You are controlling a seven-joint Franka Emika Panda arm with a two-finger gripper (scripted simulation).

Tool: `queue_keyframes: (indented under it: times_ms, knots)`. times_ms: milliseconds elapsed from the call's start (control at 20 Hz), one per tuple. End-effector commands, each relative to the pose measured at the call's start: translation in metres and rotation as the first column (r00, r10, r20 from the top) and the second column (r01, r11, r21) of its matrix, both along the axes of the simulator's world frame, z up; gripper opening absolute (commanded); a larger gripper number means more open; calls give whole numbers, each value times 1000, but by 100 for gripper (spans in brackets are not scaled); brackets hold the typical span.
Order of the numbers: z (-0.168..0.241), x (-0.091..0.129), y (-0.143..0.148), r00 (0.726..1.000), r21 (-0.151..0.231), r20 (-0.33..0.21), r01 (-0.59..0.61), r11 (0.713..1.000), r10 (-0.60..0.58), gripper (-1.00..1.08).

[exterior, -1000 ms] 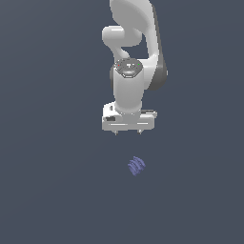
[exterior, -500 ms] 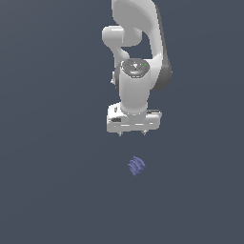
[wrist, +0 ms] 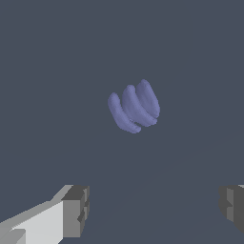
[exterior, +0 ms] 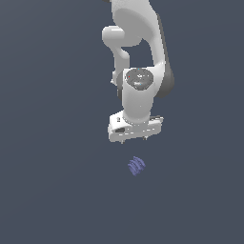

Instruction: Pick up the object and move it to a goal position.

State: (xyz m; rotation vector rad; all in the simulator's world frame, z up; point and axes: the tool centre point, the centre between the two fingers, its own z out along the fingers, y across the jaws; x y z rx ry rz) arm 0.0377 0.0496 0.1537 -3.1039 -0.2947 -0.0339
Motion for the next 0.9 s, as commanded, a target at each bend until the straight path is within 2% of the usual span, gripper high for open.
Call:
queue_keyframes:
  times_ms: [0,200,450,850]
  knots:
    - [-7,9,3,998,-5,-2,-56,998,56,100]
    - [-21,26,8,986,-13,-6,-169,986,169,100]
    - [-40,46,13,955,-21,-12,-298,954,298,100]
    - [-59,62,17,910,-25,-18,-415,909,415,100]
